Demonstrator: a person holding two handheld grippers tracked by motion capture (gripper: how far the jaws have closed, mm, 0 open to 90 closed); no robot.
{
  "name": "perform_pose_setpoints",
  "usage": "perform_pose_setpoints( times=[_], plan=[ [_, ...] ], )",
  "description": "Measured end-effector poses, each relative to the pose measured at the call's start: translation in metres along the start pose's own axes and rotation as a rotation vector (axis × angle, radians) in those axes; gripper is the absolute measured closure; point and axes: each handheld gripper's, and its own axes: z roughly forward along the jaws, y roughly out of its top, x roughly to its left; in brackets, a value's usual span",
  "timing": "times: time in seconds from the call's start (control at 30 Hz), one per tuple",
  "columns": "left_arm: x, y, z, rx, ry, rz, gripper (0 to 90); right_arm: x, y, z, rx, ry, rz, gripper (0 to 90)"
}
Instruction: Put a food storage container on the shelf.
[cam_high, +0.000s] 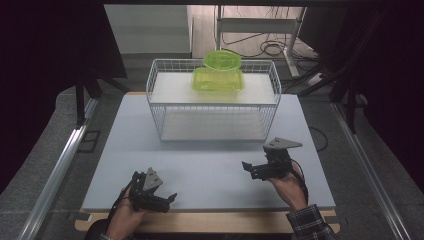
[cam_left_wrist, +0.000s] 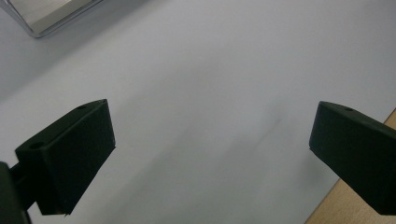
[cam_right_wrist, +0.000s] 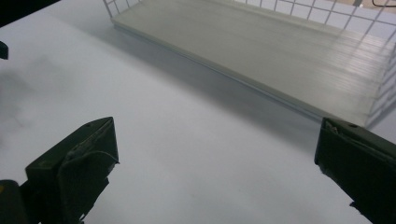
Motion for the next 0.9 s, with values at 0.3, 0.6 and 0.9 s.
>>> perform_pose_setpoints(
  times=[0.3, 0.6, 0.9],
  plan=[
    [0.000, 0.000, 0.001, 0.008, -0.002, 0.009, 0.0, -0.008, -0.019, -0.004, 0.023, -0.025, 0.010, 0.0],
    [-0.001, 0.000, 0.002, 0.008, 0.002, 0.011, 0.0, -0.011, -0.037, -0.005, 0.043, -0.030, -0.008, 0.0],
    [-0.001, -0.001, 0.003, 0.017, -0.007, 0.014, 0.0, -0.011, -0.051, 0.001, 0.086, -0.027, -0.010, 0.0]
  ],
)
